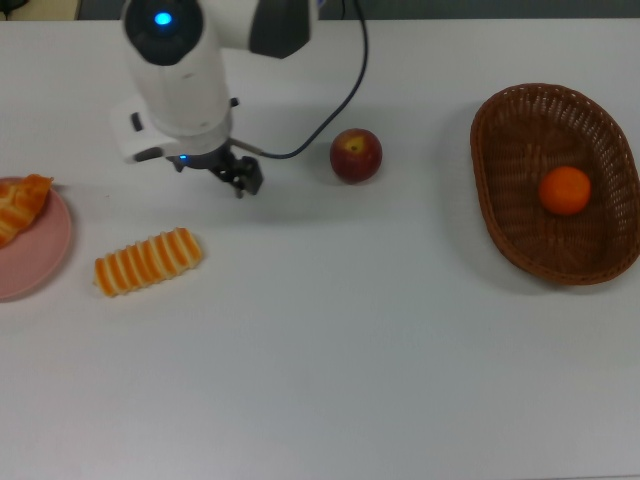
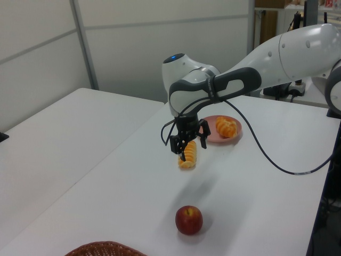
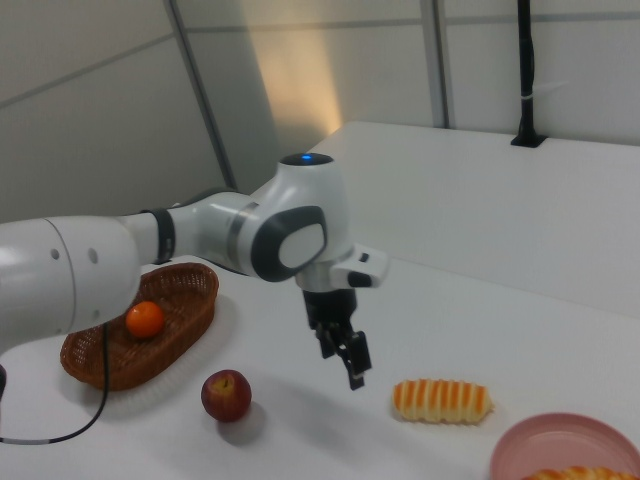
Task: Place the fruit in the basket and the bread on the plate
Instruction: 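Move the gripper over the red apple and lower it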
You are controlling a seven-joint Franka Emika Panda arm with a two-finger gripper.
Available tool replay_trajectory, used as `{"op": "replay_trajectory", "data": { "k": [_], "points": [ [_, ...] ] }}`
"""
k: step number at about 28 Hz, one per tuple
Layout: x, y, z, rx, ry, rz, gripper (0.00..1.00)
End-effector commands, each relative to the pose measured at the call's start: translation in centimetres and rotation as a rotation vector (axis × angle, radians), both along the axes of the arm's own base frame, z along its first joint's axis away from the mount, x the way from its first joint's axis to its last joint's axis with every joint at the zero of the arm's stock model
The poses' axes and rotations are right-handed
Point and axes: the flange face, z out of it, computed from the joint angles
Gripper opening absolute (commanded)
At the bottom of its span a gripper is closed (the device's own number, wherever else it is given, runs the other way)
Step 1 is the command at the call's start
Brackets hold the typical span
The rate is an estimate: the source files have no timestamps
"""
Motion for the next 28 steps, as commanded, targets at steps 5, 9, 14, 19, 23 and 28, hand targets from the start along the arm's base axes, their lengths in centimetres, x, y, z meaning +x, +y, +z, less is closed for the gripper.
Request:
{"op": "replay_trajectory", "data": {
  "k": [5,9,14,19,23,28],
  "points": [
    [-4.9,5.4,1.4,-0.005,0.029,0.187,1.0],
    [-6.1,9.3,0.2,-0.024,0.055,0.271,1.0],
    [-7.3,12.5,-1.4,-0.042,0.077,0.341,1.0],
    [-8.0,14.7,-2.3,-0.054,0.071,0.392,1.0],
    [-8.5,16.6,-2.4,-0.056,0.068,0.417,1.0],
    [-8.9,18.3,-2.3,-0.059,0.058,0.432,1.0]
  ]
}}
